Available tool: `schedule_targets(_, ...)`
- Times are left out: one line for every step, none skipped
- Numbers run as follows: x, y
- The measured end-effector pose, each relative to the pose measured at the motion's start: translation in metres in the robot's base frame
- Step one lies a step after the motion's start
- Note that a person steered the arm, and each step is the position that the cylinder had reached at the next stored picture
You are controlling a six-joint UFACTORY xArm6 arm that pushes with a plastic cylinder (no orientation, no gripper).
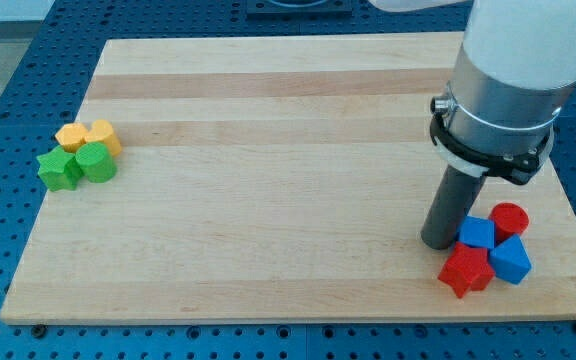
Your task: Slightly push the yellow hexagon with a green star towards up
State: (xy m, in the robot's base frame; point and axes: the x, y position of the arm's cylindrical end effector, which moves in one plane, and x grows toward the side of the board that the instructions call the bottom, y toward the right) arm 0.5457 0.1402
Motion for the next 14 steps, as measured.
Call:
schedule_targets(0.000, -0.006)
schedule_targets(0.000, -0.008)
schedule_targets(0.000, -0.008)
schedule_targets(-0.003, -0.017)
schedule_targets(-0.004, -0.062)
schedule_targets(-0.004, -0.112)
schedule_targets(0.009, -0.175)
schedule_targets(0.044, -0.264)
schedule_targets(0.070, -0.376)
schedule_targets(0.067, -0.444)
schedule_targets(0.062, -0.445)
schedule_targets(0.062, -0.445)
schedule_targets(0.044, -0.445)
schedule_targets(-0.017, -0.444)
